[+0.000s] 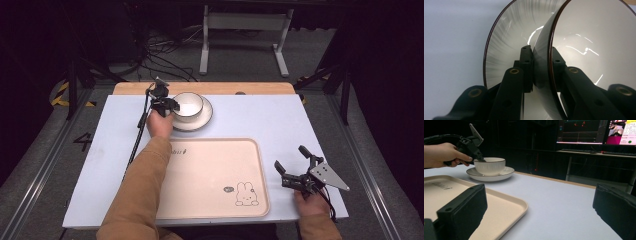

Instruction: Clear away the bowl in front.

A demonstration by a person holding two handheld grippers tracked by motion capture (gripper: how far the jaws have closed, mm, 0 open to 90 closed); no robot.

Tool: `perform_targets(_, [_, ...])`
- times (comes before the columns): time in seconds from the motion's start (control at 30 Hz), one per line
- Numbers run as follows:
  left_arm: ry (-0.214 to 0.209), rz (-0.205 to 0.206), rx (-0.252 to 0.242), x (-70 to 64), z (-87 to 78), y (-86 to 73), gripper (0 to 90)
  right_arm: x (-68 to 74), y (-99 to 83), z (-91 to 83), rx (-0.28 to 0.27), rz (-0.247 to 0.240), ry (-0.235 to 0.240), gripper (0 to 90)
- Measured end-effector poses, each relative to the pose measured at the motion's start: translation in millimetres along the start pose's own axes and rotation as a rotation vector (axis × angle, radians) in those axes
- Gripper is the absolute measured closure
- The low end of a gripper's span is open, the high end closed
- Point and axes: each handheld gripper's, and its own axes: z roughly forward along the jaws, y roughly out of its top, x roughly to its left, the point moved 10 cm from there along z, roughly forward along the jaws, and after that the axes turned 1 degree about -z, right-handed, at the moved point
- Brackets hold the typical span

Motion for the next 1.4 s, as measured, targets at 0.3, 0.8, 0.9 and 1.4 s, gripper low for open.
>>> perform_targets(0.3, [-0.009, 0.020, 0.015, 0.2, -3.5, -0.8, 81.2, 0.0, 0.0, 0.0, 0.000, 0.001, 0.000, 0.1])
perform_targets(0.8, [-0.022, 0.053, 0.008, -3.2, -19.8, 3.6, 81.4, 0.2, -0.2, 0.1, 0.003, 0.009, 0.004, 0.1])
perform_targets(0.9, [-0.036, 0.066, -0.008, -8.5, -29.2, 7.3, 81.4, -0.1, -0.4, 0.1, 0.004, 0.008, 0.004, 0.1])
perform_targets(1.4, [-0.026, 0.156, -0.028, -20.7, -63.2, 10.7, 81.2, -0.4, -0.4, 0.3, 0.004, 0.010, 0.002, 0.1])
